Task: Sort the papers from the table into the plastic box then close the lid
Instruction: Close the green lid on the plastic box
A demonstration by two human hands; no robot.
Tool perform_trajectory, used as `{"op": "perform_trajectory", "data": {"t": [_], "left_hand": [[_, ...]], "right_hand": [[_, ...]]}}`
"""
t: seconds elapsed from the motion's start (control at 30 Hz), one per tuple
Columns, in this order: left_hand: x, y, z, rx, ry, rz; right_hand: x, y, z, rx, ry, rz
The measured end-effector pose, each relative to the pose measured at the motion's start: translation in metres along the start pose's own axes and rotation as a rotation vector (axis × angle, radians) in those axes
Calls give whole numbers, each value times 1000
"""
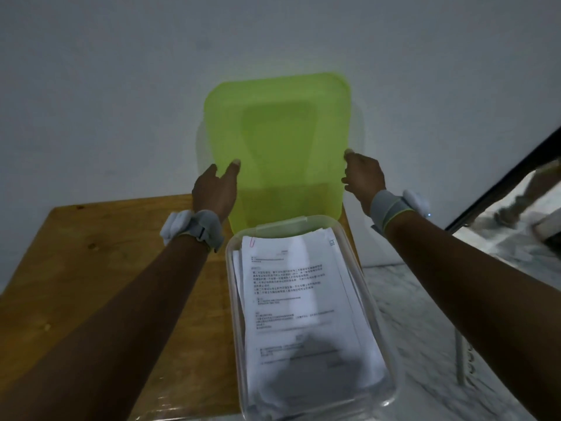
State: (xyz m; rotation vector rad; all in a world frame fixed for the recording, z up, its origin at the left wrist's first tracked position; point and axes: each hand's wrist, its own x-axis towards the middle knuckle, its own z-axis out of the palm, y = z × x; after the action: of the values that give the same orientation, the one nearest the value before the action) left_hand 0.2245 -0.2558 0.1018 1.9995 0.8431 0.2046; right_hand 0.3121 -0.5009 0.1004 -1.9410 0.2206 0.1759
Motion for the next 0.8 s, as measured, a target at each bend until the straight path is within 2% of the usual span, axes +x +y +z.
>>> {"op": "perform_trajectory", "data": {"t": [0.13, 0.27, 0.33, 0.43, 0.5, 0.6, 0.73, 0.8], "left_hand": [[-49, -12, -19, -224, 126, -25], [-103, -49, -34, -519, 55, 70], [-134, -72, -40, -625, 27, 25], [-172, -105, -42, -617, -85, -59], [-198, -121, -37, -547, -176, -77], [-224, -139, -26, -436, -226, -49], [-230, -150, -25, 198, -301, 1], [-232, -154, -24, 312, -342, -4]], "right_hand": [[-30, 11, -30, 167, -90, -4], [-67, 41, -59, 272, -204, 46], [-88, 59, -76, 287, -290, 109], [-121, 93, -90, 258, -447, 162], [-136, 116, -91, 214, -483, 116], [-155, 141, -87, 53, -512, 39], [-168, 158, -81, -87, -517, -9], [-170, 163, -78, -158, -526, -40]]}}
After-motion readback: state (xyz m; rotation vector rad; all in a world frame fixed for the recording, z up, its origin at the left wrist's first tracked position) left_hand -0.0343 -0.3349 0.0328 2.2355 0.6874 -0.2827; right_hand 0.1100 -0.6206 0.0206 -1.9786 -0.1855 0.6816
